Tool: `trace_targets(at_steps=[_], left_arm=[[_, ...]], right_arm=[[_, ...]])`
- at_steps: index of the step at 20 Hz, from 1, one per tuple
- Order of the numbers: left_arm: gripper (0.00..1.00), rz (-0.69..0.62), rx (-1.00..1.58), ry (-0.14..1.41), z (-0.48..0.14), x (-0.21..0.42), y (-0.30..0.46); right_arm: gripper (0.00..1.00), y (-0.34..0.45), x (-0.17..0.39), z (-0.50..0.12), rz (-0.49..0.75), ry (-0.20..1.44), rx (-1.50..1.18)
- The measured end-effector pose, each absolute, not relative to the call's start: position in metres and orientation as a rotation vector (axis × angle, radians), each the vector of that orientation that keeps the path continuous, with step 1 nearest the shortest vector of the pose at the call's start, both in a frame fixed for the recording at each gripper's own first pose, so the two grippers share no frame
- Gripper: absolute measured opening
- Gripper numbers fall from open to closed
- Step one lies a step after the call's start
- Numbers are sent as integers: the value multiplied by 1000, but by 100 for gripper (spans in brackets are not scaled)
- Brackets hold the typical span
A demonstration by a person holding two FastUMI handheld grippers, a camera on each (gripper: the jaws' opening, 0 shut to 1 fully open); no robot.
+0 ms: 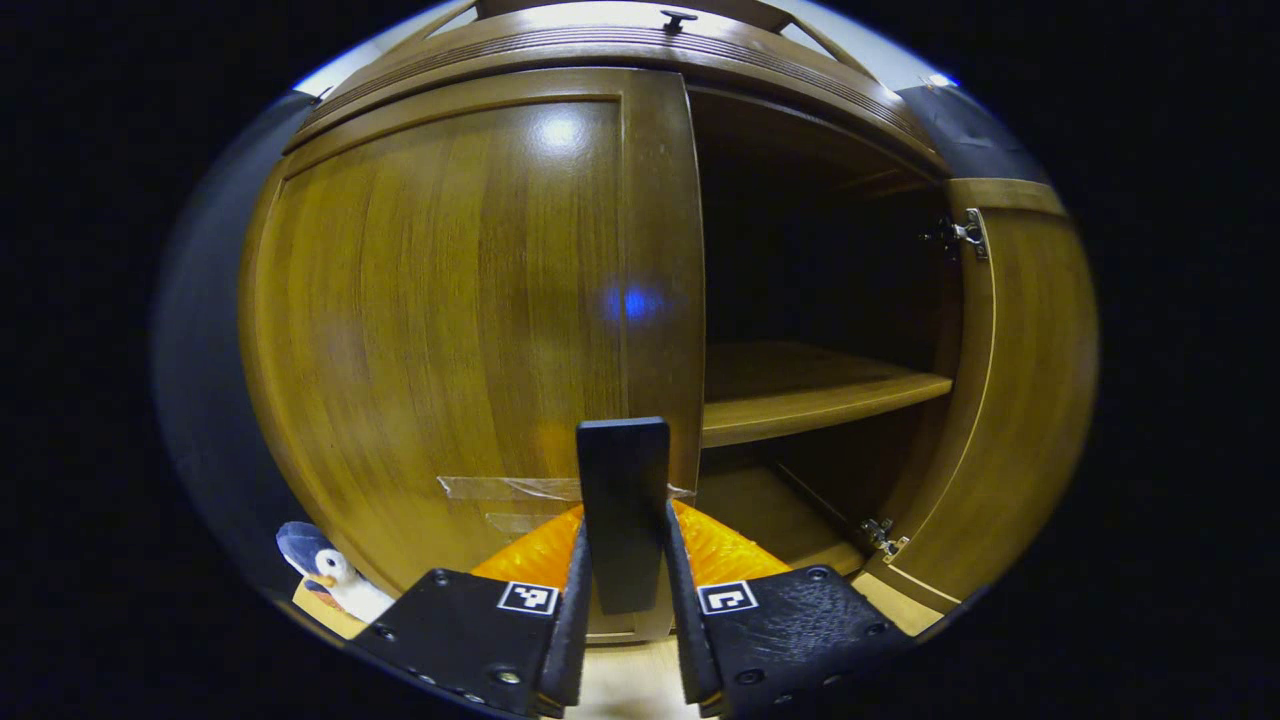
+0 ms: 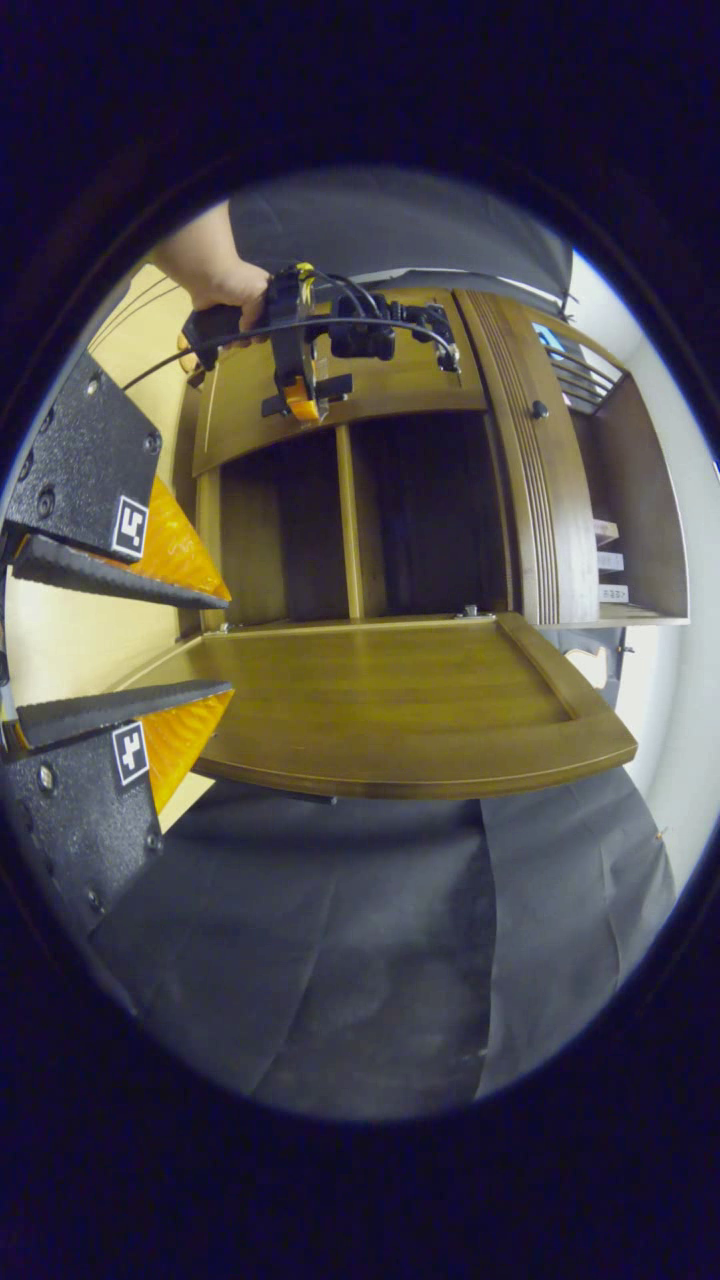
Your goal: Open the right door of the double-door shoe cabinet with the right hand, and open the left door with the left hand.
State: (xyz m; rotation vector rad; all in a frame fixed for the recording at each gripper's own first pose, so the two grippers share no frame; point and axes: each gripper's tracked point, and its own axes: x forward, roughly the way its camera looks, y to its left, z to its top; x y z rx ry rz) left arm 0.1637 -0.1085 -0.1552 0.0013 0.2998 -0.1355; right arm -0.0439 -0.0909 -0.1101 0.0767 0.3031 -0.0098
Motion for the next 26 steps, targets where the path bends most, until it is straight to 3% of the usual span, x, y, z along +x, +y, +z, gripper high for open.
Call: trace_targets(at_steps=[2, 3, 4, 5, 6, 7, 26], left_arm=[[31, -137, -1, 301, -158, 169, -107], [31, -134, 0, 304, -158, 168, -107], [39, -130, 2, 309, -159, 168, -107], [31, -132, -2, 313, -158, 167, -106], [39, -135, -8, 318, -158, 165, -107], [31, -137, -12, 322, -159, 164, -106], [31, -100, -48, 373, -156, 71, -85]], right_arm=[[47, -89, -43, -112, -1, 306, 78], [47, -90, -42, -113, 2, 308, 77], [47, -89, -42, -114, 8, 309, 77], [47, -88, -40, -115, 8, 312, 76], [47, -88, -39, -119, 11, 322, 73], [48, -86, -38, -123, 17, 335, 71], [47, -14, -3, -126, 318, 327, 30]])
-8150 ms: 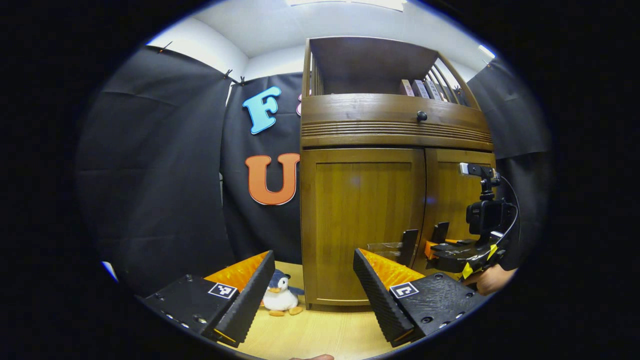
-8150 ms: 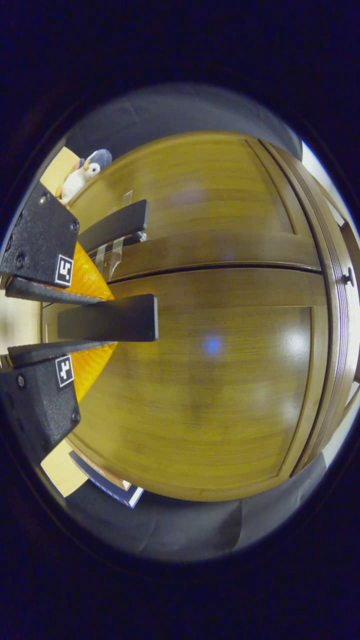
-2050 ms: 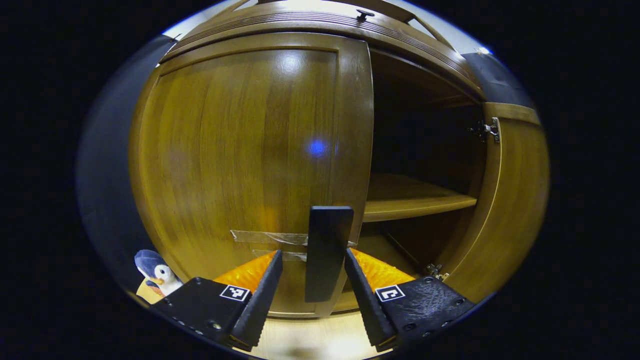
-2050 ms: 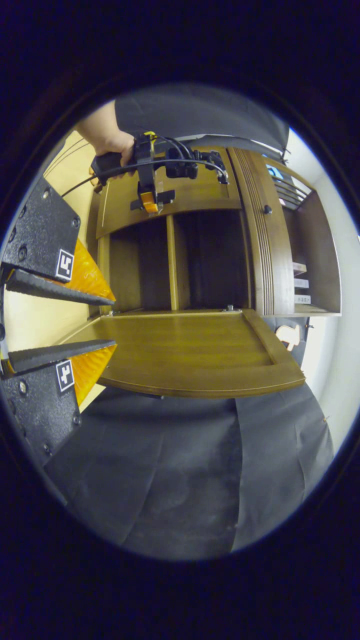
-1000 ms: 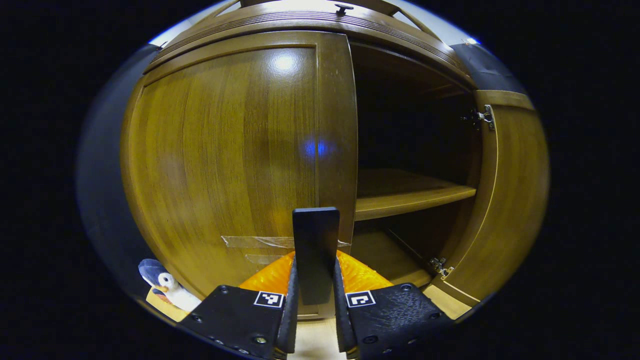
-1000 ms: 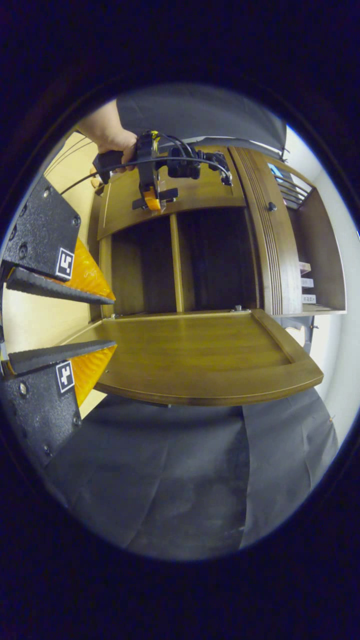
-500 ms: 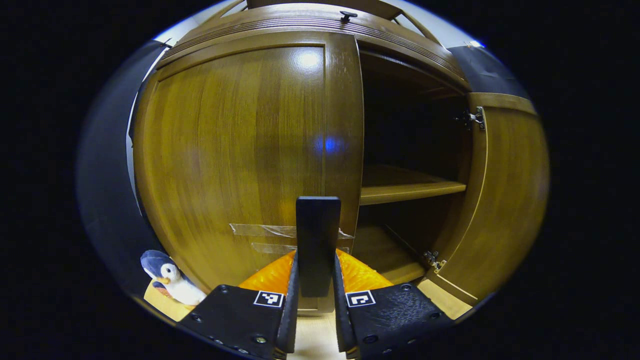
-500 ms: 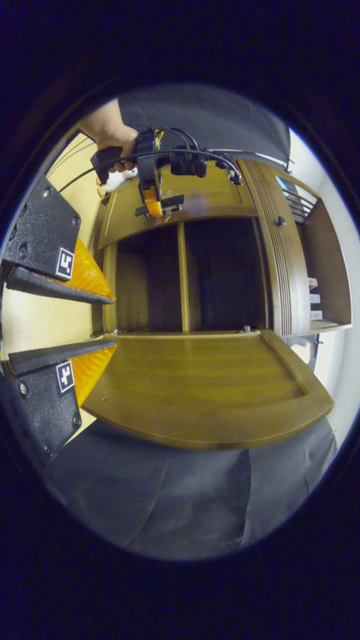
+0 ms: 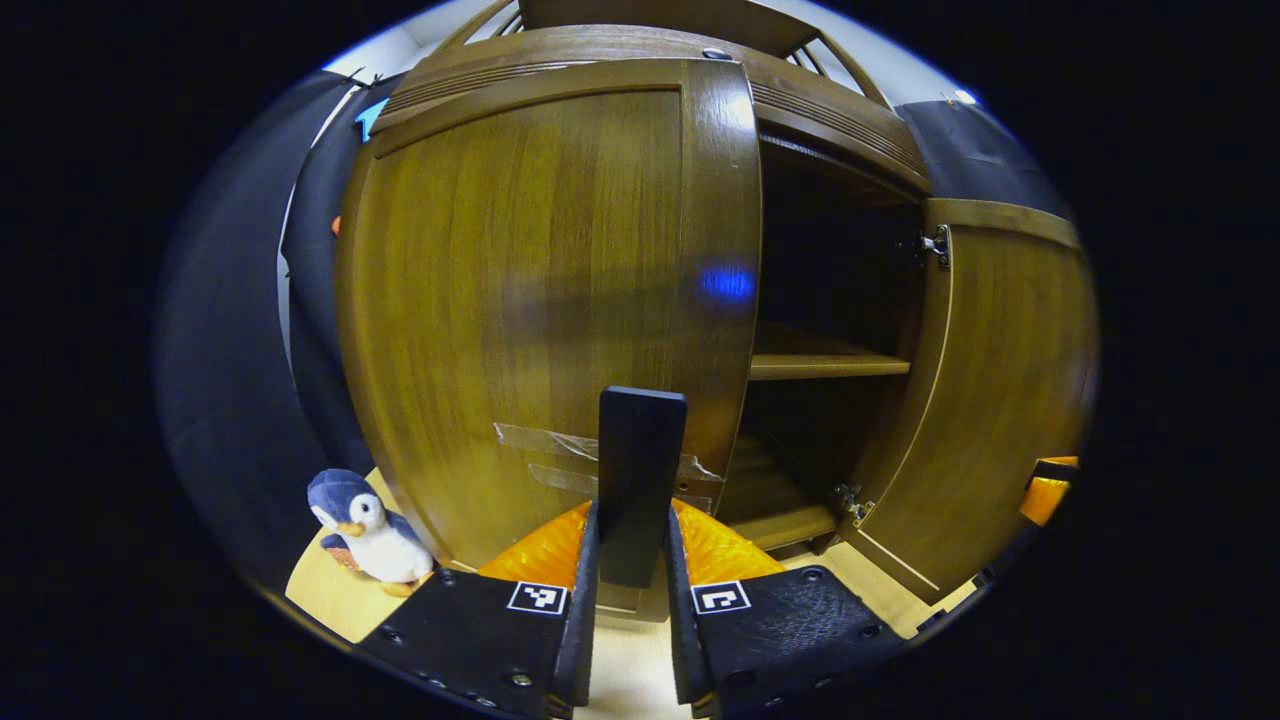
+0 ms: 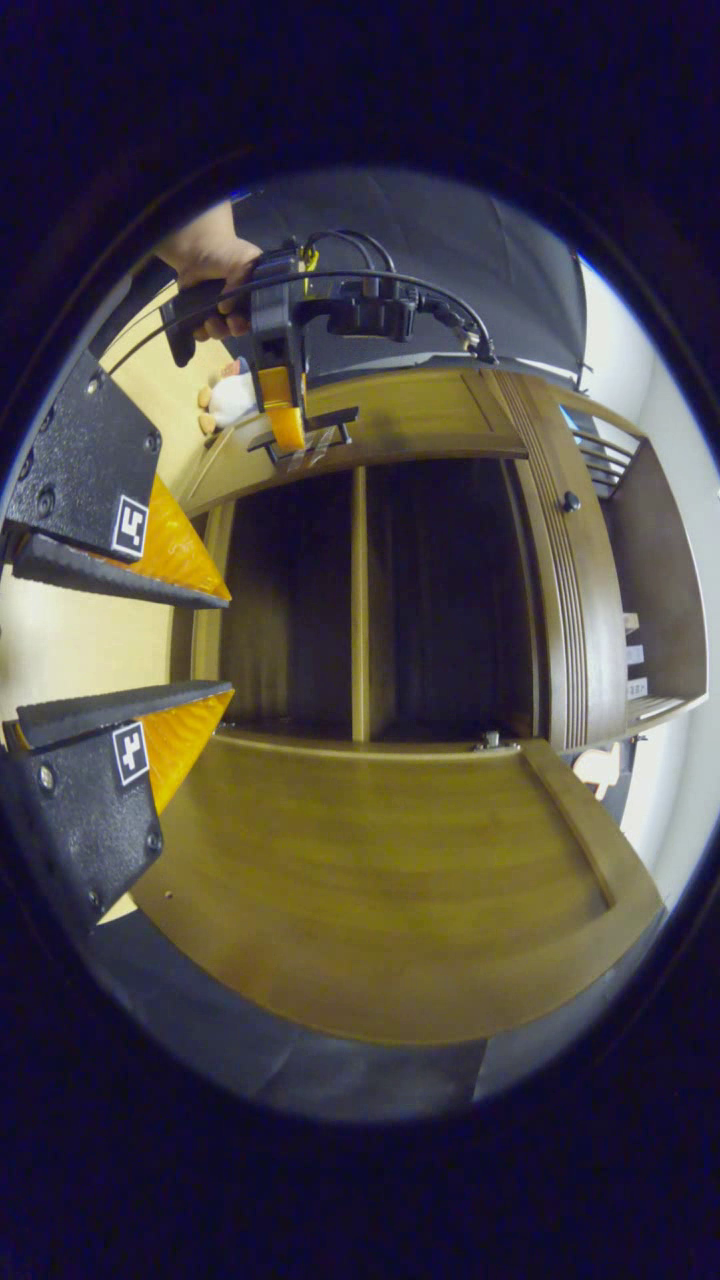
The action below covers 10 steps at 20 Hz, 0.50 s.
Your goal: Open the right door of the double-door shoe cabinet with the right hand, and open the left door with the left hand.
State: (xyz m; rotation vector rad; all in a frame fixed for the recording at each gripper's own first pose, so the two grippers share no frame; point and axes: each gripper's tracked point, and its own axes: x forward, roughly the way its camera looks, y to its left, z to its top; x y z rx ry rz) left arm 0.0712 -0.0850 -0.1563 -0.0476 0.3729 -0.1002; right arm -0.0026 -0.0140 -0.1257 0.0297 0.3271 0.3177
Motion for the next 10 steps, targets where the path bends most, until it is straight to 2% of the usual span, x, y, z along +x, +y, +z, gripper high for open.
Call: trace_targets(at_steps=[10], left_arm=[[31, -5, -58, 368, -151, 27, -62]], right_arm=[[47, 36, 1, -126, 504, 336, 12]])
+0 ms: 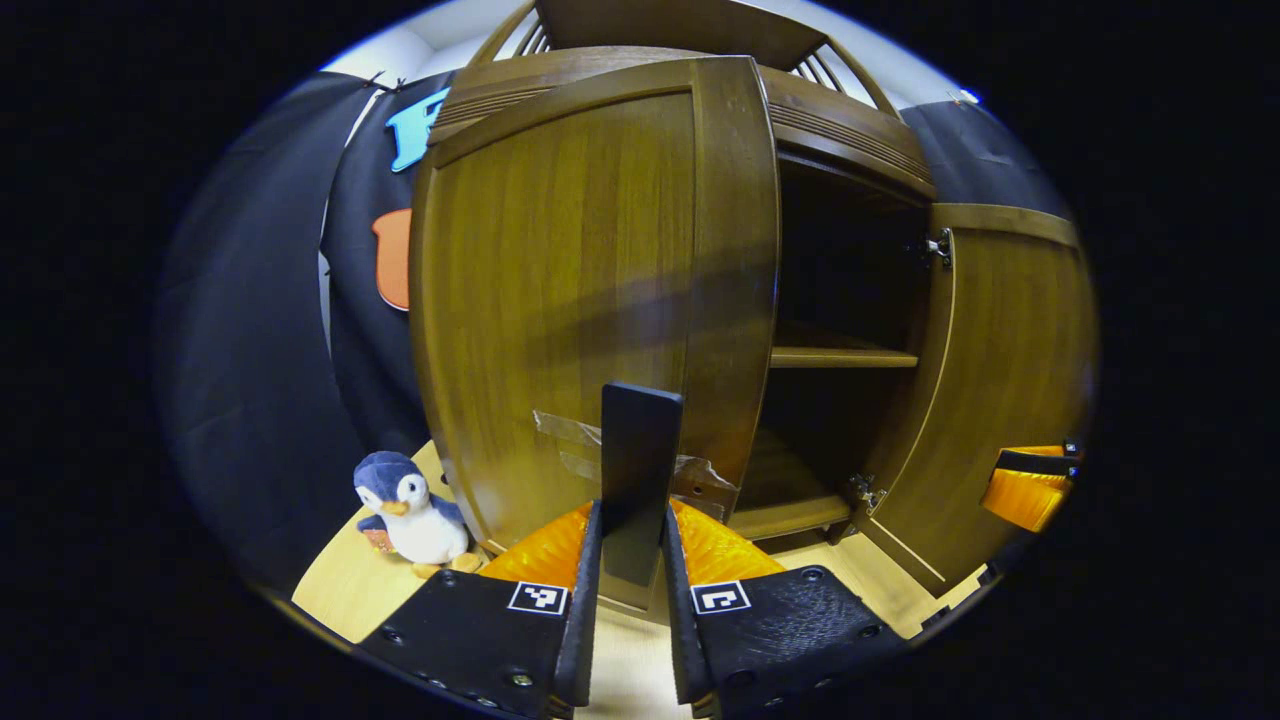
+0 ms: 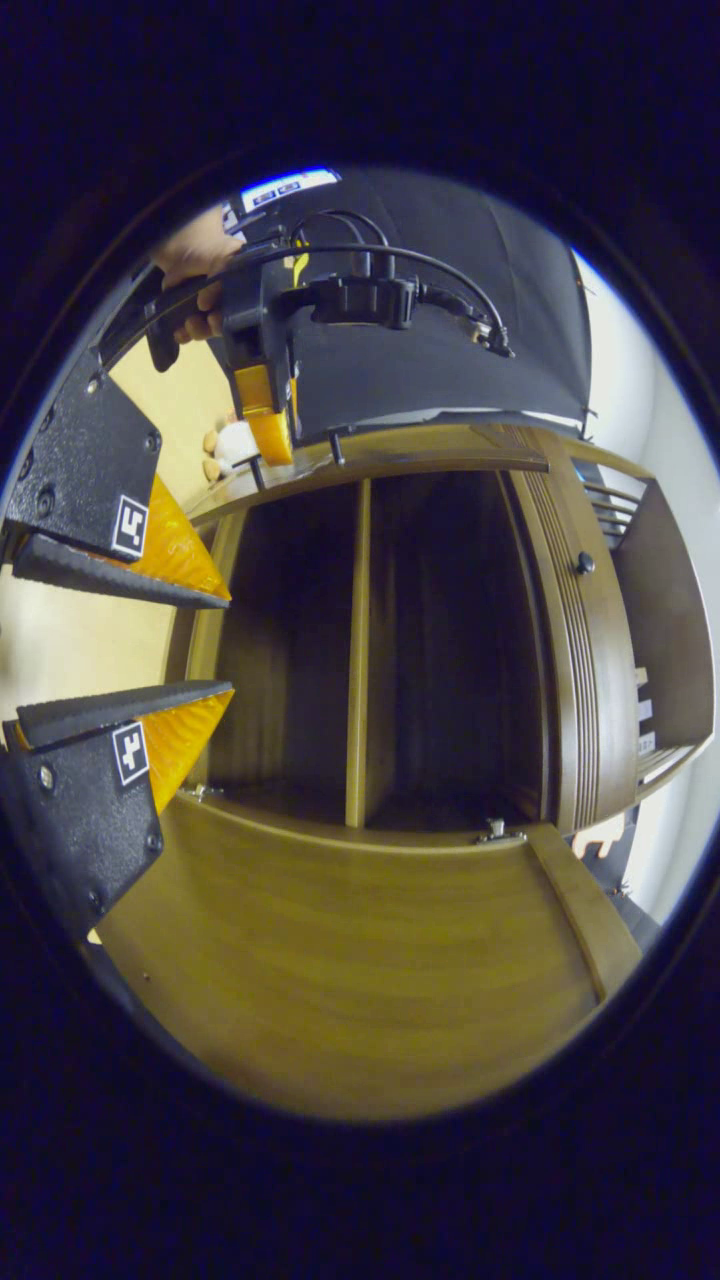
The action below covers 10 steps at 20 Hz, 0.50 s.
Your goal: Open the right door of the double-door shoe cabinet with the right hand, and open the left door with the left hand.
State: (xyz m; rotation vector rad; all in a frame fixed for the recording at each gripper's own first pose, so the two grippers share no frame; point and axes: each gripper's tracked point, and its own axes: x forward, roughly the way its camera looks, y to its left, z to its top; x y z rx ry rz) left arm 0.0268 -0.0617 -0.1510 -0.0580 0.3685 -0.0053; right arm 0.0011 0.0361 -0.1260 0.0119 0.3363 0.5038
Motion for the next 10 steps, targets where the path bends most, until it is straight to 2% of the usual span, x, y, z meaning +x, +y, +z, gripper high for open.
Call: trace_targets(at_steps=[10], left_arm=[[31, 121, -73, 344, -147, -16, -25]], right_arm=[[47, 80, -1, -126, 636, 336, -9]])
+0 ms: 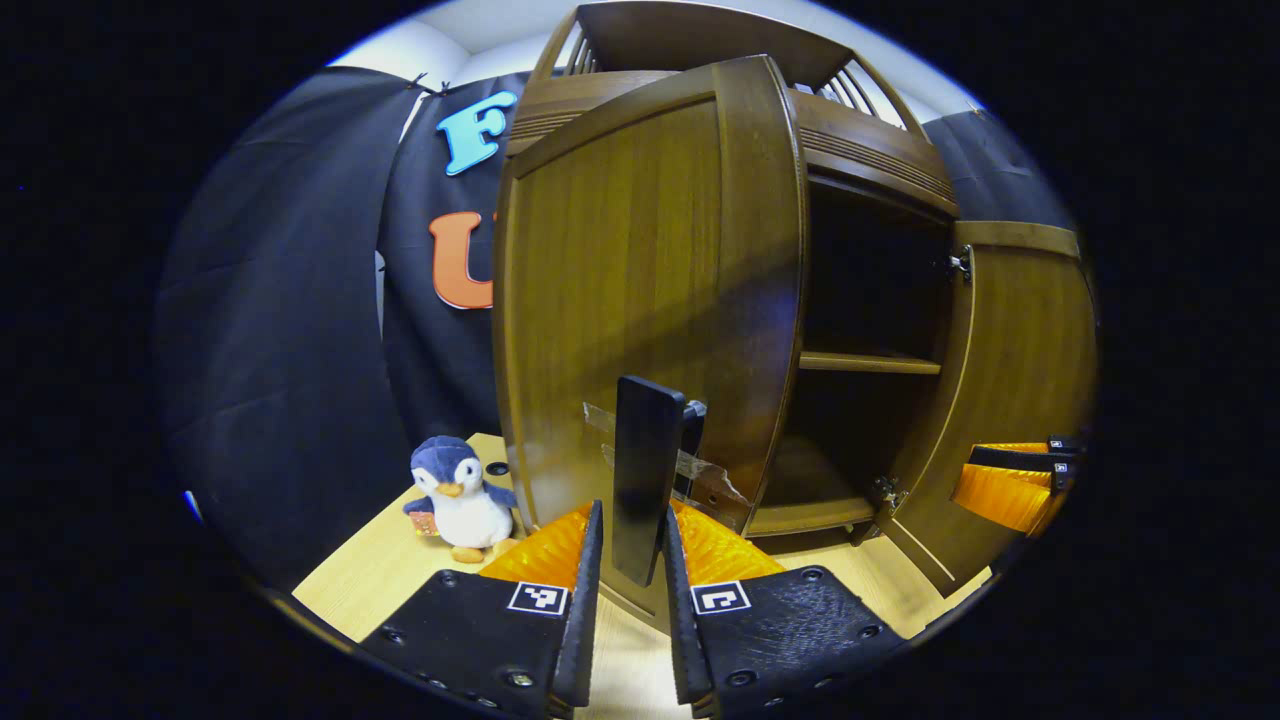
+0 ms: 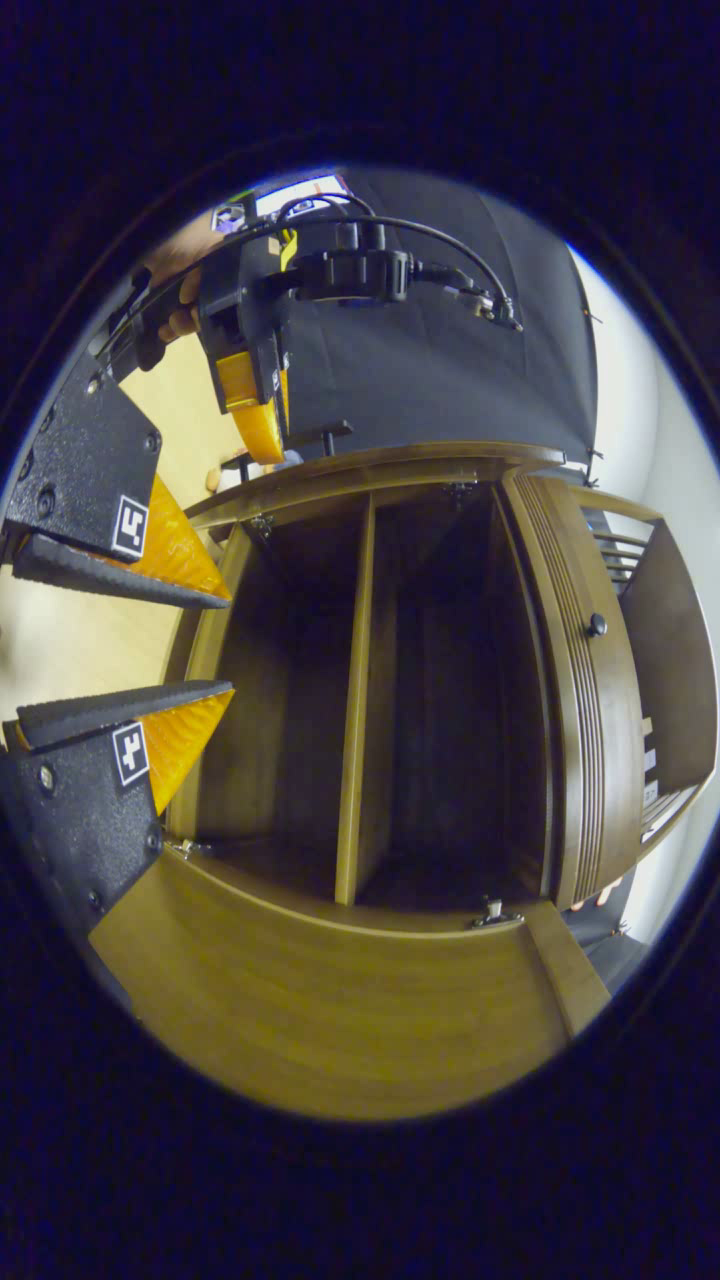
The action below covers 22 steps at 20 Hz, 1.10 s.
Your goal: Open the right door of the double-door shoe cabinet with the right hand, and open the left door with the left hand.
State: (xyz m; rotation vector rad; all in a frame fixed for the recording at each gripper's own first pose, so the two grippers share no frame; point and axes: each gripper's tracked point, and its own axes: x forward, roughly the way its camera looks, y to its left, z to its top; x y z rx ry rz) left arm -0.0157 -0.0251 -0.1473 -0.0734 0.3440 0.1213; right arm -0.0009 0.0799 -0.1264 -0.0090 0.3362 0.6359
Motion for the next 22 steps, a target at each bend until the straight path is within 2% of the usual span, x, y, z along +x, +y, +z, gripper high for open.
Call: trace_targets(at_steps=[8, 9, 10, 11, 12, 13, 16, 17, 18, 19, 20, 22], left_arm=[[31, 232, -66, 342, -146, -51, 21], [39, 250, -63, 343, -146, -56, 29], [31, 269, -60, 342, -146, -59, 38], [31, 284, -58, 349, -147, -63, 45], [39, 298, -59, 349, -147, -66, 50], [31, 307, -66, 350, -147, -69, 55], [29, 345, -82, 348, -145, -75, 71], [39, 355, -88, 346, -146, -78, 76], [39, 360, -97, 346, -146, -79, 80], [28, 370, -101, 342, -147, -81, 84], [24, 366, -112, 332, -146, -83, 87], [25, 364, -139, 329, -146, -85, 92]], right_arm=[[47, 102, -3, -129, 676, 338, -5], [48, 105, -3, -130, 676, 340, -4], [47, 107, -5, -131, 681, 342, 0], [47, 111, -6, -130, 686, 344, 2], [47, 112, -6, -132, 700, 345, 3], [47, 114, -7, -131, 708, 343, 1], [47, 120, -12, -131, 706, 336, -10], [47, 120, -11, -131, 700, 335, -11], [48, 120, -10, -131, 688, 336, -11], [48, 120, -9, -132, 680, 339, -12], [48, 120, -7, -133, 670, 343, -16], [48, 119, -5, -134, 655, 345, -19]])
